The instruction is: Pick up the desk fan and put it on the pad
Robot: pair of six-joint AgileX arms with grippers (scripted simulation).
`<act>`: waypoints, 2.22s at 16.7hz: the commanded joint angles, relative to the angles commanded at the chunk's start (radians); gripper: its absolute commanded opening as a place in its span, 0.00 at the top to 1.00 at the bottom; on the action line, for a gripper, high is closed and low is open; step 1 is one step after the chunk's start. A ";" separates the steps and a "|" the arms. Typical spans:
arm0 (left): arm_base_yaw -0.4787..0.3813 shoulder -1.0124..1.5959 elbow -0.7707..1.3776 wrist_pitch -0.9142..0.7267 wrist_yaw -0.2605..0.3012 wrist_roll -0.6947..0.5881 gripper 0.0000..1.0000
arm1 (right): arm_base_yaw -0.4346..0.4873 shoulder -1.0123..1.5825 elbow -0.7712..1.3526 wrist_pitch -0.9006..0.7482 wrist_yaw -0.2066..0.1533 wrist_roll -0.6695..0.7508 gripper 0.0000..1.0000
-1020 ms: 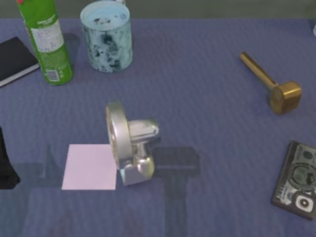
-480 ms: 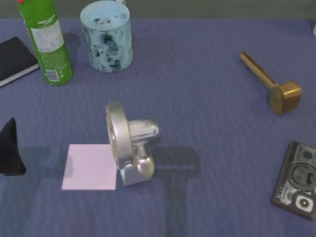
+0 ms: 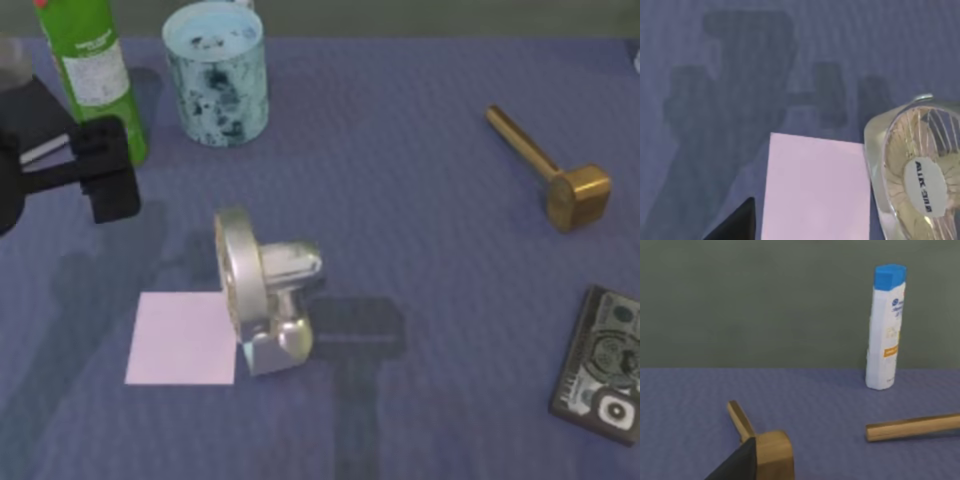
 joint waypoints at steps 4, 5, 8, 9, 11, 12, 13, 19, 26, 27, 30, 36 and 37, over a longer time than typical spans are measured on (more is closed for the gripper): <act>-0.110 0.404 0.371 -0.287 -0.006 -0.158 0.00 | 0.000 0.000 0.000 0.000 0.000 0.000 0.00; -0.135 0.492 0.454 -0.350 -0.007 -0.193 0.00 | 0.000 0.000 0.000 0.000 0.000 0.000 0.00; -0.197 0.709 0.668 -0.510 -0.008 -0.287 0.00 | 0.000 0.000 0.000 0.000 0.000 0.000 0.00; -0.214 0.763 0.725 -0.551 -0.009 -0.313 0.00 | 0.000 0.000 0.000 0.000 0.000 0.000 0.00; -0.239 0.842 0.811 -0.614 -0.008 -0.353 0.00 | 0.000 0.000 0.000 0.000 0.000 0.000 0.00; -0.247 0.868 0.840 -0.635 -0.008 -0.367 0.00 | 0.000 0.000 0.000 0.000 0.000 0.000 0.00; -0.253 0.884 0.859 -0.648 -0.008 -0.377 0.00 | 0.000 0.000 0.000 0.000 0.000 0.000 0.00; -0.250 0.889 0.862 -0.649 -0.007 -0.380 0.00 | 0.000 0.000 0.000 0.000 0.000 0.000 0.00; -0.250 0.880 0.682 -0.479 -0.008 -0.377 0.00 | 0.000 0.000 0.000 0.000 0.000 0.000 0.00; -0.250 0.880 0.663 -0.461 -0.008 -0.377 0.00 | 0.000 0.000 0.000 0.000 0.000 0.000 0.00; -0.250 0.880 0.653 -0.452 -0.008 -0.377 0.00 | 0.000 0.000 0.000 0.000 0.000 0.000 0.00; -0.250 0.880 0.653 -0.452 -0.008 -0.377 0.38 | 0.000 0.000 0.000 0.000 0.000 0.000 0.00; -0.250 0.880 0.653 -0.452 -0.008 -0.377 0.45 | 0.000 0.000 0.000 0.000 0.000 0.000 0.00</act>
